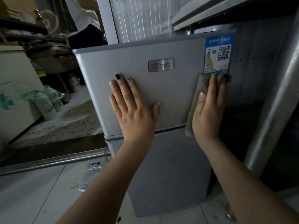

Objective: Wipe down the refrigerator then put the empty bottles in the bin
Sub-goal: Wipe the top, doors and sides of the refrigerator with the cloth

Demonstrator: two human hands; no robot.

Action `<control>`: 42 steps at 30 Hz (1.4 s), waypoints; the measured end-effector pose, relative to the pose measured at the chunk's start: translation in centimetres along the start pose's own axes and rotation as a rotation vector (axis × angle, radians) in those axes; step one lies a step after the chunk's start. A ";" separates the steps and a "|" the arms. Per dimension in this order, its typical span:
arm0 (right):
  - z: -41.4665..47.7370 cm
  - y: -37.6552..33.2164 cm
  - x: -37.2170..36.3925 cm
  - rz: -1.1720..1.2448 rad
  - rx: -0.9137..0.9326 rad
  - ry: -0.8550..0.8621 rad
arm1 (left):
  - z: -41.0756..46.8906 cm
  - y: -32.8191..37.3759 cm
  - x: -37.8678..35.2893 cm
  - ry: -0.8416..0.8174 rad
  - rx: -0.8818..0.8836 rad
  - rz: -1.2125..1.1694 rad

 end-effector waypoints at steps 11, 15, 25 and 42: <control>-4.6 0.2 1.3 -0.072 -0.013 0.079 | -0.4 -0.9 0.9 -0.088 -0.045 -0.193; -4.9 -0.6 1.9 0.073 -0.126 0.038 | -1.7 -1.2 2.1 -0.147 -0.033 -0.404; -9.9 -7.2 0.3 0.397 -0.207 -0.147 | -7.8 -9.3 4.2 -0.040 0.279 -0.531; -16.3 -8.6 -4.1 0.200 0.102 -0.019 | -13.3 -13.6 -3.6 -0.381 0.681 -0.841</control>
Point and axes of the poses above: each hand's wrist, its own z-axis towards the middle knuckle, its own x-axis out of the back of the hand, y = z × x, the point moved 7 cm from there along z, towards the middle knuckle, and after that the axes turned 2 degrees about z, right-handed, at the moved point
